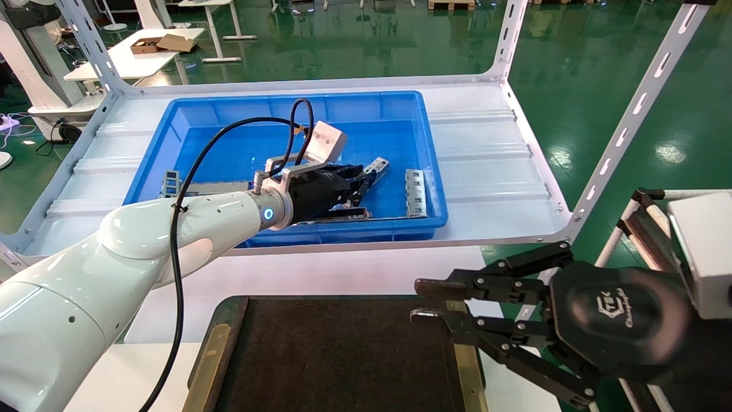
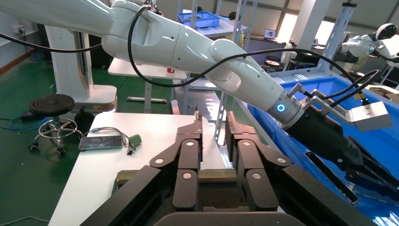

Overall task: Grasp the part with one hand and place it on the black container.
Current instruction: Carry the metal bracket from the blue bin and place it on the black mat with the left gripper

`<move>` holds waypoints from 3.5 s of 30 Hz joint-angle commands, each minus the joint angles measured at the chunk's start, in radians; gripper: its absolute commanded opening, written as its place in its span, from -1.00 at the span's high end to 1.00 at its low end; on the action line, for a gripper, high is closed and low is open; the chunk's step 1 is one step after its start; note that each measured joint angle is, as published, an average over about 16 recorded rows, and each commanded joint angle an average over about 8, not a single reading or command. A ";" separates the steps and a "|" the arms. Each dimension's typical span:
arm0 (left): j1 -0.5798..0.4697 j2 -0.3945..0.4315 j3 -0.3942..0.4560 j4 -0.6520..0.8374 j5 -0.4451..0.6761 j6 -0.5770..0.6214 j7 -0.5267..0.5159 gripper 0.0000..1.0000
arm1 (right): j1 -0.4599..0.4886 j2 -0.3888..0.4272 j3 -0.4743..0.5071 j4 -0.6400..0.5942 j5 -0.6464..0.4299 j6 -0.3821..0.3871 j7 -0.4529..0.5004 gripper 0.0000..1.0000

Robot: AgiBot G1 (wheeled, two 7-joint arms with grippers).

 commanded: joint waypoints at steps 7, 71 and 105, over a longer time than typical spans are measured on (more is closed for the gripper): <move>-0.004 -0.001 0.025 0.001 -0.055 -0.029 0.000 1.00 | 0.000 0.000 0.000 0.000 0.000 0.000 0.000 1.00; 0.497 -0.766 -0.068 -0.950 -0.439 0.282 -0.031 1.00 | 0.000 0.001 -0.001 0.000 0.001 0.001 -0.001 1.00; 0.736 -0.214 0.020 -0.783 -0.478 -0.726 -0.055 1.00 | 0.001 0.001 -0.002 0.000 0.001 0.001 -0.001 1.00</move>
